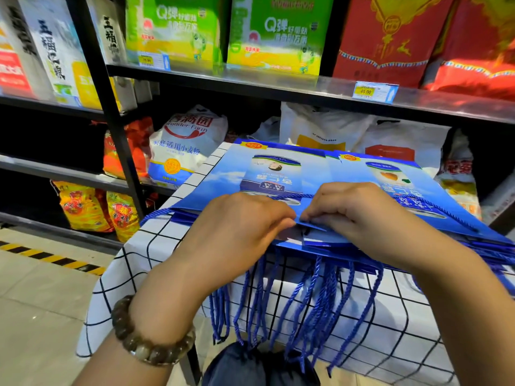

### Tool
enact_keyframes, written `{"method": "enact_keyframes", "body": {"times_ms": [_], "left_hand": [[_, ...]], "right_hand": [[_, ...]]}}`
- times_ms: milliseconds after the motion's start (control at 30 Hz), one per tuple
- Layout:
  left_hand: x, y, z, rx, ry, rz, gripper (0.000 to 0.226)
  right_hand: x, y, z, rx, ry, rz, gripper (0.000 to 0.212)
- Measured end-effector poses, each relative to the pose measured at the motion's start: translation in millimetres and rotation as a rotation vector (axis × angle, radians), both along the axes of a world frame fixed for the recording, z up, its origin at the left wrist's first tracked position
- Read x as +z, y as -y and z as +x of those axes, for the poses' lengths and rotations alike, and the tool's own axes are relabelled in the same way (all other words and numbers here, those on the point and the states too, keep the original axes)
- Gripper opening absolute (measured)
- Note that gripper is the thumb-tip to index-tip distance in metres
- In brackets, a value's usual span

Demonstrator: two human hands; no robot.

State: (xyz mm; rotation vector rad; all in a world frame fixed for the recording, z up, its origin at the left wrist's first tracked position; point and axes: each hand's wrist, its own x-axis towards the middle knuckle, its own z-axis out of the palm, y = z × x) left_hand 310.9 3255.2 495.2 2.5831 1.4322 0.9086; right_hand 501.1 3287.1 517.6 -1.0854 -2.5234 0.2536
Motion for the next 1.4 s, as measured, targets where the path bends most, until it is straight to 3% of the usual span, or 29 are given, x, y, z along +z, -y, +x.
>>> {"method": "enact_keyframes", "body": {"times_ms": [100,200,367,567,933,1067,1167,1267,1400], "left_hand": [[0,-1,0,0.037,0.070,0.094,0.040],[-4,-2,5,0.106,0.132,0.190,0.022],[-14,5,19,0.200,0.213,0.284,0.013],[-21,7,26,0.361,0.033,0.164,0.033],[-18,5,42,0.426,-0.128,0.221,0.012],[-21,7,45,0.395,-0.172,0.241,0.015],[-24,12,43,0.349,-0.203,0.246,0.017],[-25,14,34,0.314,-0.154,0.245,0.026],[-25,15,24,0.248,-0.014,0.206,0.019]], "right_hand": [[0,11,1,-0.051,-0.081,0.010,0.034],[-1,24,3,-0.069,0.005,-0.023,0.045],[-11,23,-1,-0.145,-0.080,-0.073,0.039],[-14,23,-7,-0.189,-0.093,0.009,0.035],[-22,31,-13,-0.208,-0.217,0.091,0.042],[-24,30,-9,-0.303,-0.137,0.234,0.026],[-23,28,-2,-0.324,-0.153,0.109,0.018],[-19,27,1,-0.276,-0.223,-0.051,0.023],[-14,17,3,-0.274,-0.103,-0.133,0.012]]}}
